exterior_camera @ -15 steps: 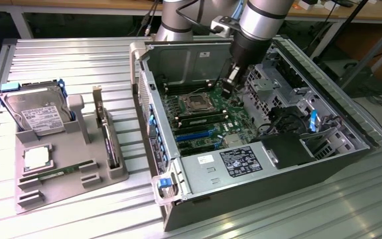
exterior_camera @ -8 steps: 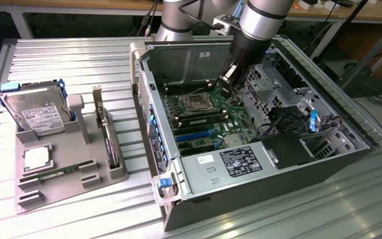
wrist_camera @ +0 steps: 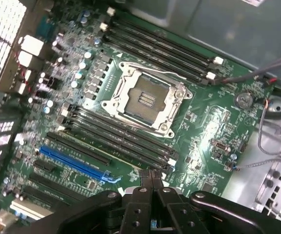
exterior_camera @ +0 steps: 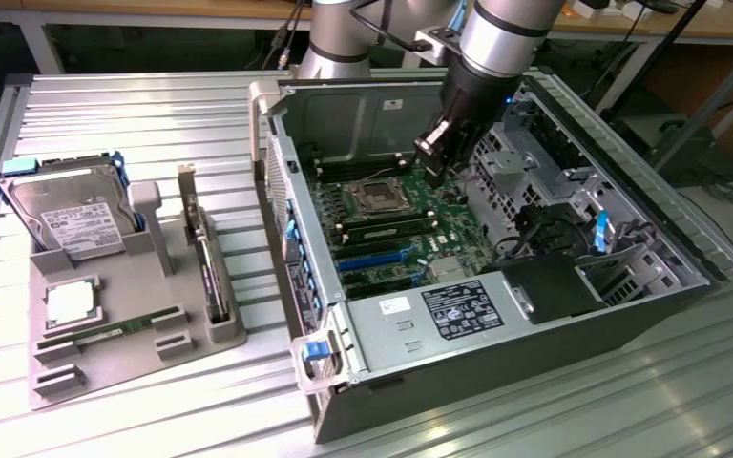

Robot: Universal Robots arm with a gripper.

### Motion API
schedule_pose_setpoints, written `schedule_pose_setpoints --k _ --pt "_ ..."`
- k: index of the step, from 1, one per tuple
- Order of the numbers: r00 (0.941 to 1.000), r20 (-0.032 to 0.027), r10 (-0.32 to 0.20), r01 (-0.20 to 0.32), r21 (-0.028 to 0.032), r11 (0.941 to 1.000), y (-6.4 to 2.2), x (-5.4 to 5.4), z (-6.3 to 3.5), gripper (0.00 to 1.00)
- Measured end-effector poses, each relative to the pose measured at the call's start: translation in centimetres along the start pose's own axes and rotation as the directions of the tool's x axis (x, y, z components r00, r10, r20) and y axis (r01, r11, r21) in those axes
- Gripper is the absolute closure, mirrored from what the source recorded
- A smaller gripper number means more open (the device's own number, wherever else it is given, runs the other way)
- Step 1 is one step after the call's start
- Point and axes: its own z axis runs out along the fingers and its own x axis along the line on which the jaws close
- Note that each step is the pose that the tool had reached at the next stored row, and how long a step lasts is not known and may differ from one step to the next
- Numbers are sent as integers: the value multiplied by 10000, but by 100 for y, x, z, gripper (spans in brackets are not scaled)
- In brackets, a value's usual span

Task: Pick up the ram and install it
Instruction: 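Press down the ram until it locks into place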

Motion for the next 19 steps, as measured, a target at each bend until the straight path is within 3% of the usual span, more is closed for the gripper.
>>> schedule_pose_setpoints --k 3,9,14,15,19 --pt "9991 9 415 -415 -11 9991 0 0 0 90" --pt "9883 30 1524 -1524 -43 9883 0 0 0 90" --pt "9695 44 2452 -2451 -71 9695 0 0 0 90" --pt "9622 48 2722 -2721 -80 9622 0 0 0 90" --pt "9206 62 3904 -3903 -122 9206 -2 0 -2 90"
